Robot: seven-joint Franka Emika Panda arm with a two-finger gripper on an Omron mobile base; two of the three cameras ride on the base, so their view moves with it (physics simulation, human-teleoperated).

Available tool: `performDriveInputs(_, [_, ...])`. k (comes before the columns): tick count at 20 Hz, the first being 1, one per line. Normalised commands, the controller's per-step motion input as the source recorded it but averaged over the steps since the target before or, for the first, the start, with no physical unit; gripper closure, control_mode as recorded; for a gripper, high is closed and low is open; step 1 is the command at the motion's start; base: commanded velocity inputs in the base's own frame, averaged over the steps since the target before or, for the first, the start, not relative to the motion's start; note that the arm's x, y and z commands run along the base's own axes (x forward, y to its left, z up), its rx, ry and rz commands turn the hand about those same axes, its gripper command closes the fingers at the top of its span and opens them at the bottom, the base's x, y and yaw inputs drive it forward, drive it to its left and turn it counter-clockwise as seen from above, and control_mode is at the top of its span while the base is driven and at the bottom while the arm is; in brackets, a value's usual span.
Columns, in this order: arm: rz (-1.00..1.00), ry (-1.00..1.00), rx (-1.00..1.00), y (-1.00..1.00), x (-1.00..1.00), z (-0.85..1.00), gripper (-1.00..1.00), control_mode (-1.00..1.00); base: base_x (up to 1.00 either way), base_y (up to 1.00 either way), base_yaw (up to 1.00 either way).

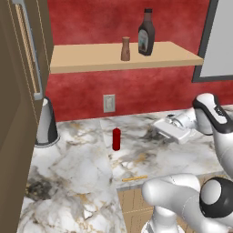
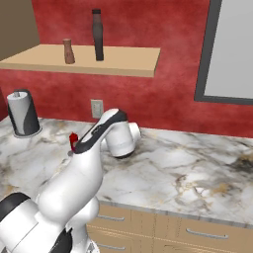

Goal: There are various items on the counter. Only move the condiments/shakers into the cabinet.

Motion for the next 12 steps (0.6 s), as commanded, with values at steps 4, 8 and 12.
performDriveInputs(4, [-0.13,-0.2,0.0,0.0,0.04,0.0,-1.0,-1.0,0.0,0.0,0.0])
performDriveInputs(8, [-0.12,-0.11,0.0,0.09,0.22,-0.07,-1.0,-1.0,0.0,0.0,0.0])
performDriveInputs(12, [-0.09,0.0,0.0,0.06,0.32,-0.12,-1.0,-1.0,0.0,0.0,0.0])
